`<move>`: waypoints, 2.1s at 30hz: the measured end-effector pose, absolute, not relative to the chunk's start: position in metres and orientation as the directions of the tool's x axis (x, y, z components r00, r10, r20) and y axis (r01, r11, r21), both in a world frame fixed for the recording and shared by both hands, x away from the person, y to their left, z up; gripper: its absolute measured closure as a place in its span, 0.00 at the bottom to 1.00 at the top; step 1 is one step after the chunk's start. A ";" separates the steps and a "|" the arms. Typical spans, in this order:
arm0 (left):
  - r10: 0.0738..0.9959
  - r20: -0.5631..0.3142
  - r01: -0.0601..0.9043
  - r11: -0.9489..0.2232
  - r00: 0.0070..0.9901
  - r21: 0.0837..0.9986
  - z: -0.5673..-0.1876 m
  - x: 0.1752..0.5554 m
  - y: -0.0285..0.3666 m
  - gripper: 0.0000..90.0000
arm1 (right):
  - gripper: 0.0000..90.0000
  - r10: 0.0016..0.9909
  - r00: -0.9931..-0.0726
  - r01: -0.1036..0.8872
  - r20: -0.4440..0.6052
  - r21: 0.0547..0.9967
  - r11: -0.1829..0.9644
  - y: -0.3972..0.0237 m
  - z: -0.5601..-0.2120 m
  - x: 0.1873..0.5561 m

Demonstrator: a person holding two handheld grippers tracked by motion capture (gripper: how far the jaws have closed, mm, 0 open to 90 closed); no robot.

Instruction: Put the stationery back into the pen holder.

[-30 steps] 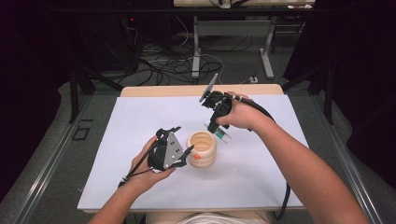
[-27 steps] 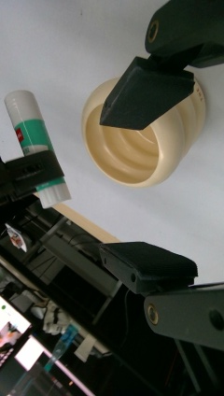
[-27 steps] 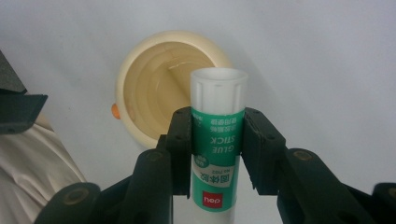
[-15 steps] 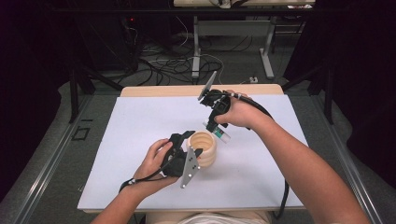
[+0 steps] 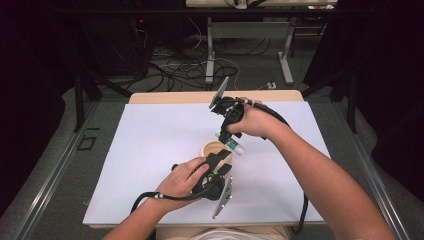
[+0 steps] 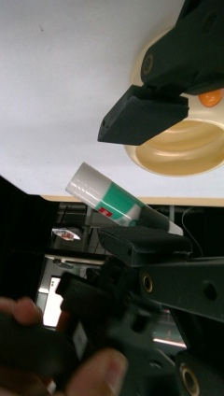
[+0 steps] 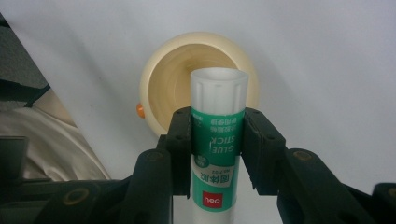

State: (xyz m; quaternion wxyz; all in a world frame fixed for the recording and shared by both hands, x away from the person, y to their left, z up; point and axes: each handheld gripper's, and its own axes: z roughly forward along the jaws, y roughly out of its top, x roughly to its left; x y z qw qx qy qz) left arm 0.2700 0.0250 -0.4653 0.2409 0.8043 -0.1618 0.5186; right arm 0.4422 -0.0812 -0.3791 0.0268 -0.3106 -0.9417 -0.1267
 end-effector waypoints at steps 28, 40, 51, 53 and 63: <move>-0.230 0.957 -0.583 -0.808 0.178 -0.086 -0.487 0.286 -0.002 0.64 | 0.73 0.576 -0.799 0.598 0.174 0.129 0.791 -0.066 -0.386 0.438; -0.270 0.951 -0.574 -0.807 0.151 -0.138 -0.489 0.284 0.000 0.72 | 0.73 0.575 -0.796 0.602 0.191 0.152 0.784 -0.063 -0.390 0.437; -0.255 0.958 -0.577 -0.805 0.130 -0.136 -0.484 0.282 0.002 0.72 | 0.55 0.564 -0.801 0.599 0.202 0.293 0.745 -0.067 -0.382 0.436; -0.237 0.954 -0.575 -0.813 0.184 -0.091 -0.485 0.282 0.003 0.72 | 0.51 0.562 -0.806 0.589 0.184 0.340 0.733 -0.070 -0.380 0.436; -0.104 0.951 -0.538 -0.840 0.291 0.073 -0.473 0.283 0.012 0.72 | 0.42 0.591 -0.801 0.538 0.096 0.547 0.641 -0.094 -0.366 0.430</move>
